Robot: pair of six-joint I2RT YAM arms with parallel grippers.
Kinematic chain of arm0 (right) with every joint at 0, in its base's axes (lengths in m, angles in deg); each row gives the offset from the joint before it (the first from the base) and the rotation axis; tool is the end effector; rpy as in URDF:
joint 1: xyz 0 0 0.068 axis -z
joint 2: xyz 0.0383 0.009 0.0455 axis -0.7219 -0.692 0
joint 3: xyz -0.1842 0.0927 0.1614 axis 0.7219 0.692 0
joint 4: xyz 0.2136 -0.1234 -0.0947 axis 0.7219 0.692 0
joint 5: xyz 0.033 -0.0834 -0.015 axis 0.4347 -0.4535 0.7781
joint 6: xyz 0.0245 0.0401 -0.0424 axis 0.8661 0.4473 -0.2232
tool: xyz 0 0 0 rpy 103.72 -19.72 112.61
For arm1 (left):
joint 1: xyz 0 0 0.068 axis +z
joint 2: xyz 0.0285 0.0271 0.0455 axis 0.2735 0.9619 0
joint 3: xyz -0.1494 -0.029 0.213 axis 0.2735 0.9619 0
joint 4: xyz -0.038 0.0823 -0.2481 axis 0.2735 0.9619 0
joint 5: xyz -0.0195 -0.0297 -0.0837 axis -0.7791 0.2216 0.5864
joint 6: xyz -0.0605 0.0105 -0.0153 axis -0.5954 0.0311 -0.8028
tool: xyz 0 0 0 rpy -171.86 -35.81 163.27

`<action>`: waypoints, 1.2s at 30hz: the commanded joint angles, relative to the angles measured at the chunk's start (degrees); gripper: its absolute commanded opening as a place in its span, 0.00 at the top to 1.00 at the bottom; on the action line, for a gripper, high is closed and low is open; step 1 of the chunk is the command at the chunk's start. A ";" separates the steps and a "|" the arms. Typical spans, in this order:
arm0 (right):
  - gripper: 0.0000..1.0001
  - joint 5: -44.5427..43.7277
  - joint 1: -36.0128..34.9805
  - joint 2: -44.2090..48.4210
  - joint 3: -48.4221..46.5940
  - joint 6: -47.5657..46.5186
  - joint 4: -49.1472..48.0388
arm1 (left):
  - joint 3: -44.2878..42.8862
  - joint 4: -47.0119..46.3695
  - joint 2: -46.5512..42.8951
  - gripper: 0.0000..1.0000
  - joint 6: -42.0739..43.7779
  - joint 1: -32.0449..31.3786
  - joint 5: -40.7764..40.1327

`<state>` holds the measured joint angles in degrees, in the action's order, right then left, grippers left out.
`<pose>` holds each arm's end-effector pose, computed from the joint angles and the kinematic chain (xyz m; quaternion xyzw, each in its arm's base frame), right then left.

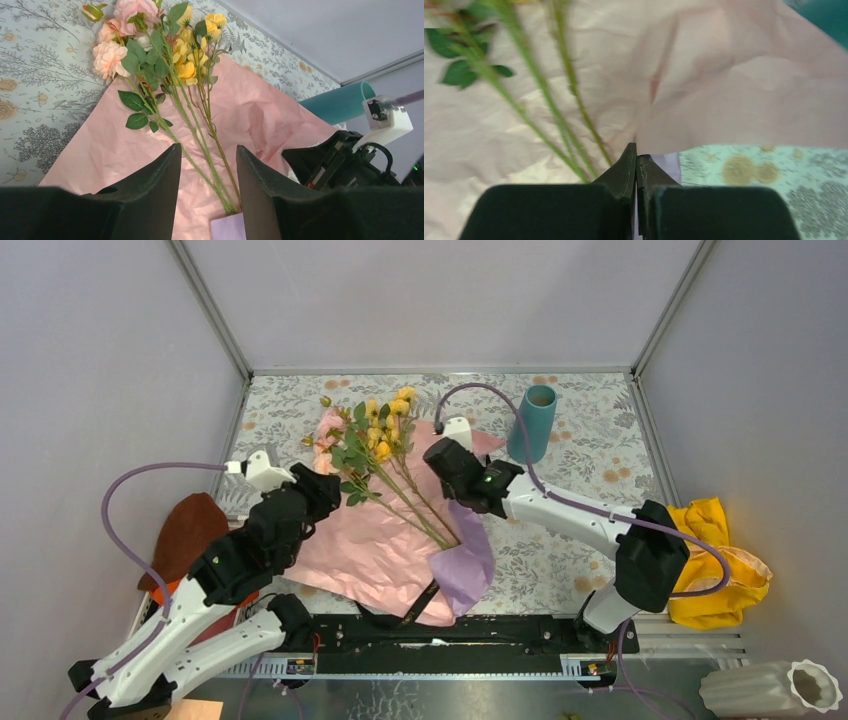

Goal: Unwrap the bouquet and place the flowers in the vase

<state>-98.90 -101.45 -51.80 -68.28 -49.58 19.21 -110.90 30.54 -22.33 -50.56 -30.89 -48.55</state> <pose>0.2294 0.2881 0.2652 -0.1391 0.8771 0.0708 0.4543 0.1167 -0.0776 0.3422 -0.2134 0.7768 -0.1910 0.5609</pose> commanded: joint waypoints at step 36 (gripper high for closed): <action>0.44 14.13 11.02 22.59 7.53 -2.21 -3.27 | 4.25 -5.46 1.49 0.30 0.30 0.82 -1.98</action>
<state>-90.53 -87.16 -30.80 -57.03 -46.97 20.19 -106.83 25.34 -21.50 -50.65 -30.56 -48.83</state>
